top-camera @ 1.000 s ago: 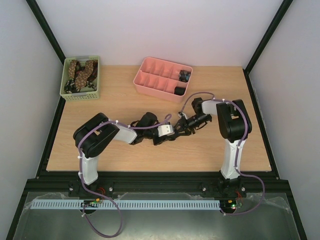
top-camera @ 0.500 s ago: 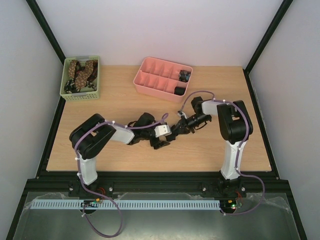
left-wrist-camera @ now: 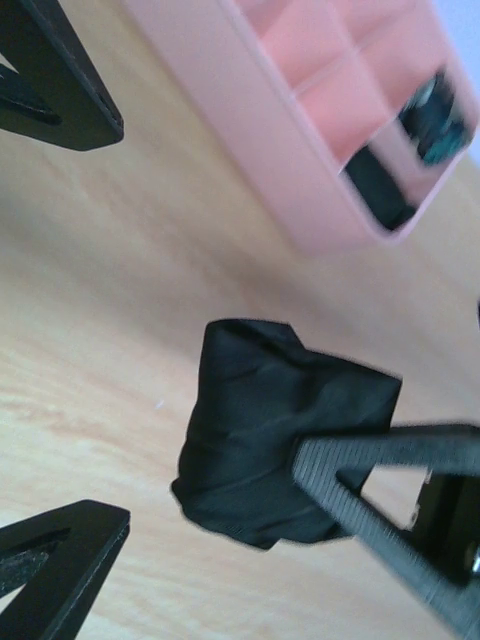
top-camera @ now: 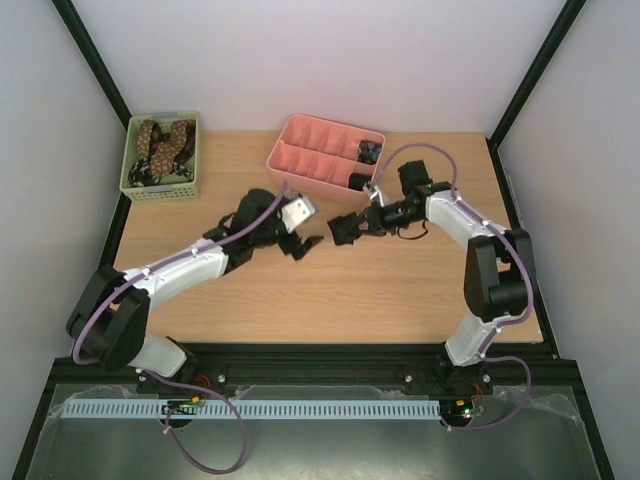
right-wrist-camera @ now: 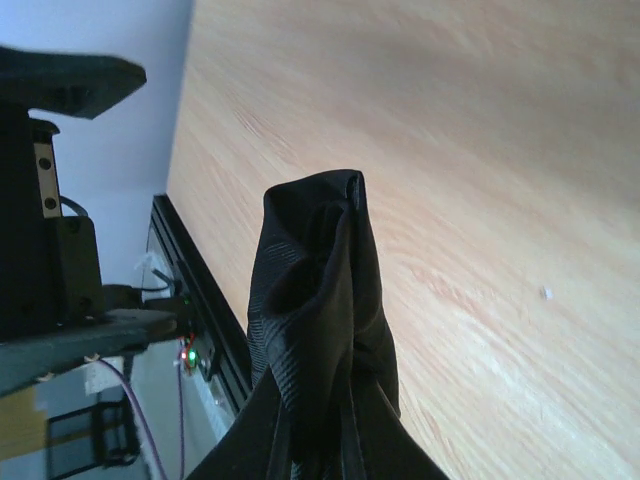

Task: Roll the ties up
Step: Pick up the tie from the center of the board, then move the storage box to the corner of the board.

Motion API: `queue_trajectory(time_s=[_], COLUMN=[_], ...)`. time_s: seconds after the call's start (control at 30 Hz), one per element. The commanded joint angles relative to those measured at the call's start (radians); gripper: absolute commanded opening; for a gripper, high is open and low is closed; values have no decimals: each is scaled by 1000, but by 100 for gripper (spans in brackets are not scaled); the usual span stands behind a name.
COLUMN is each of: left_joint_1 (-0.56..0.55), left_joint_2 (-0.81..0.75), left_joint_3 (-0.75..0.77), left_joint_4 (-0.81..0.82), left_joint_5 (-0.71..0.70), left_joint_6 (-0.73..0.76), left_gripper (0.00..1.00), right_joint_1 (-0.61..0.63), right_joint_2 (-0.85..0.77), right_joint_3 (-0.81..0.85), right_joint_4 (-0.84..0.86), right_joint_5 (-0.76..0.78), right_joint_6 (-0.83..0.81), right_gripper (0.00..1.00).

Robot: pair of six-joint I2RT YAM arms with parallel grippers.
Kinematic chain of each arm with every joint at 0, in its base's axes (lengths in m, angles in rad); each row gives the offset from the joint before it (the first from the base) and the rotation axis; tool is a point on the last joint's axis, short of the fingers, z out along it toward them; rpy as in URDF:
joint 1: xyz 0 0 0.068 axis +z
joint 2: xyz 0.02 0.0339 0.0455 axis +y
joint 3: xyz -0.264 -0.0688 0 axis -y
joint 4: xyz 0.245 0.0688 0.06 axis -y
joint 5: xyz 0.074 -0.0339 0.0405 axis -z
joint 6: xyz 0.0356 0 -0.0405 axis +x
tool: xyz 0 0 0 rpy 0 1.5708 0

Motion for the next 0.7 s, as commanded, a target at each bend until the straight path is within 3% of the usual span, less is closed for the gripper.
queue_trajectory(time_s=[0.0,0.13,0.37,0.43,0.67], left_joint_1=[49,145,218,227,266], left_joint_2=[-31,13,74,101,110], left_joint_3=[215,422,564,586,527], left_joint_4=[-182,-352,-337,-370,-372], left_joint_5=[-63,226,547,574,538], left_joint_6=[-121,-202,-342,-328,-305], left_gripper=[99,99,97,96,99], right_joint_1=[-15,-20,-23,-22,-22], right_joint_2=[-99,-150,-189,-163,33], right_joint_3=[91,158,203,252,557], right_joint_4=[83,180,381,334,-7], right_joint_5=[-34,-48,-1,60,261], right_joint_6=[57,140,303,248,-168], right_gripper=[1,1,2,1,2])
